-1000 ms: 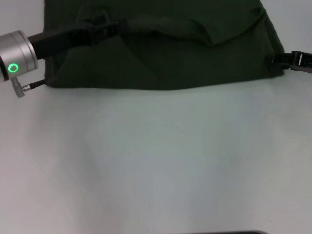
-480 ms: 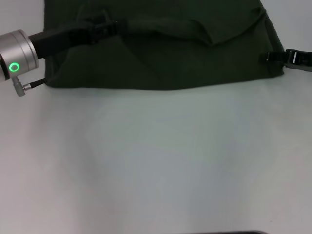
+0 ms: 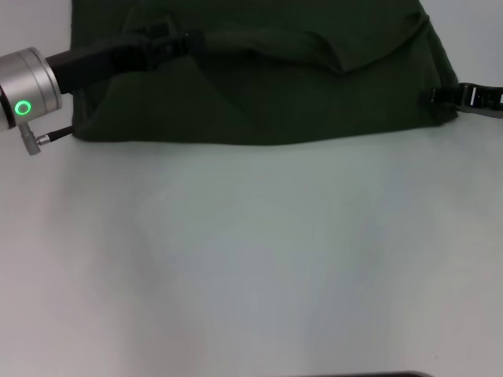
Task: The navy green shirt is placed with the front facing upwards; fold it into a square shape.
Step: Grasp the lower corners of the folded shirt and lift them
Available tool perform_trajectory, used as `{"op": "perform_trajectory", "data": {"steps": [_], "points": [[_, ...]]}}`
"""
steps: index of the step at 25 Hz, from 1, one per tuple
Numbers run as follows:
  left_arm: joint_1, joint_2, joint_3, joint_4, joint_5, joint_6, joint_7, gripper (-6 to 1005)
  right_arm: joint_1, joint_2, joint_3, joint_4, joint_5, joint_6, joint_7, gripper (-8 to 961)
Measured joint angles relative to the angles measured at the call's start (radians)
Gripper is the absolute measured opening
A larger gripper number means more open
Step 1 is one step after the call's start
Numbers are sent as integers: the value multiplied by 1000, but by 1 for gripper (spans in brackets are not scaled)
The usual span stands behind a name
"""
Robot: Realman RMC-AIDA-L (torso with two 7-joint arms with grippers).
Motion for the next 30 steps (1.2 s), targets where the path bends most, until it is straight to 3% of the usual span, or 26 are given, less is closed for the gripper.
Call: {"op": "perform_trajectory", "data": {"steps": [6, 11, 22, 30], "points": [[0, 0, 0, -1, 0, -2, 0, 843, -1, 0, 0, 12, 0, 16, 1, 402], [3, 0, 0, -2, 0, -3, 0, 843, -2, -1, 1, 26, 1, 34, 5, 186], [6, 0, 0, -1, 7, -3, -1, 843, -23, -7, 10, 17, 9, 9, 0, 36], [34, 4, 0, 4, 8, -3, -7, 843, -63, -23, 29, 13, 13, -17, -10, 36]]}}
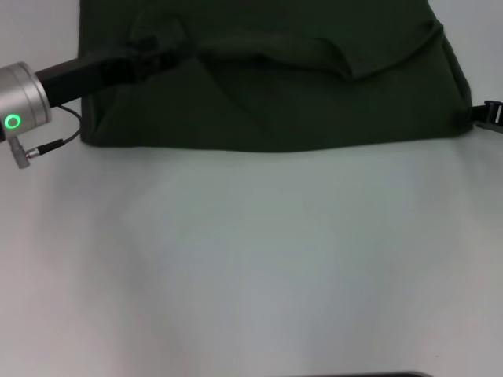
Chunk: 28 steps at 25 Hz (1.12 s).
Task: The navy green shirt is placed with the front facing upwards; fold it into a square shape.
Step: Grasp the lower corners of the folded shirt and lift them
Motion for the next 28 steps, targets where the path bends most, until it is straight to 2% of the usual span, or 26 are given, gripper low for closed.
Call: {"op": "perform_trajectory", "data": {"steps": [4, 12, 20, 28], "points": [[4, 7, 0, 1, 24, -5, 0, 842, -3, -5, 19, 0, 7, -21, -15, 36], [-16, 40, -1, 14, 215, -21, -3, 842, 7, -10, 20, -1, 8, -40, -15, 36], [-4, 43, -10, 39, 283, -89, -17, 842, 8, -12, 22, -1, 8, -46, -11, 36], [3, 45, -13, 58, 377, -78, -29, 842, 8, -12, 26, -1, 8, -46, -9, 36]]}}
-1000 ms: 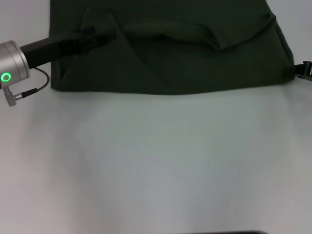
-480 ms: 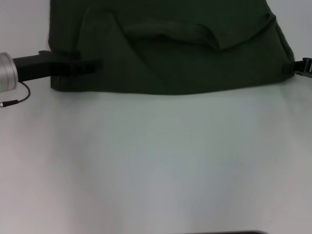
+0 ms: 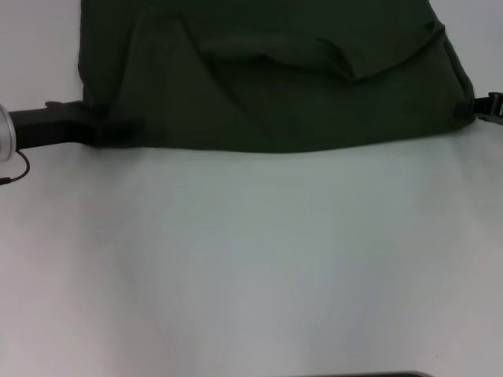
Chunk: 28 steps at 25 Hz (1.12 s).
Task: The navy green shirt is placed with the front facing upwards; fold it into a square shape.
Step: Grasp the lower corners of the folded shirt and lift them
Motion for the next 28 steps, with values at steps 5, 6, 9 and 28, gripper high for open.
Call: {"op": "perform_trajectory", "data": {"steps": [5, 6, 9, 28], "points": [[0, 1, 2, 13, 46, 16, -10, 841, 0, -3, 8, 0, 0, 0, -1, 36], [0, 1, 2, 13, 46, 16, -10, 841, 0, -4, 9, 0, 0, 0, 0, 36], [0, 2, 5, 26, 74, 37, -14, 841, 0, -4, 9, 0, 0, 0, 0, 36], [-11, 8, 11, 30, 123, 26, -2, 832, 2, -5, 9, -2, 0, 0, 2, 36]]}}
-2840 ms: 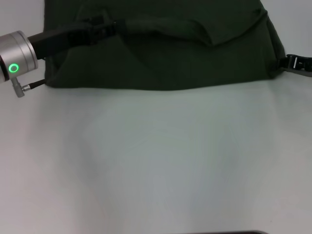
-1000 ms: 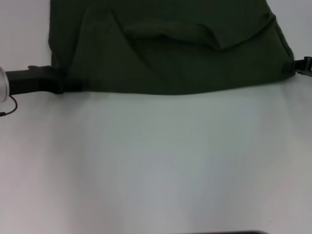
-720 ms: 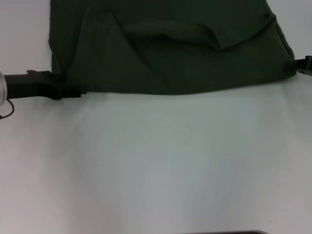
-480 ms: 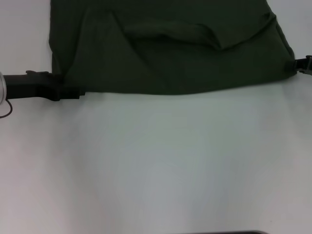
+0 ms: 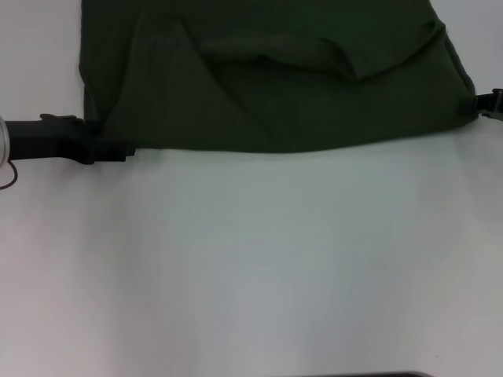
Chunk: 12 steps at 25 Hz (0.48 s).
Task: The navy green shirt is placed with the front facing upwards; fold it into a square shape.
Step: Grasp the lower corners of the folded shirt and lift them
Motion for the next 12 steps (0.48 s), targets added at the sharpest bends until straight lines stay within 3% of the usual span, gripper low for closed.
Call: {"op": "perform_trajectory", "data": {"steps": [12], "points": [[0, -8, 25, 0, 13, -23, 0, 822, 2, 3, 0, 2, 0, 0, 0, 36]]}}
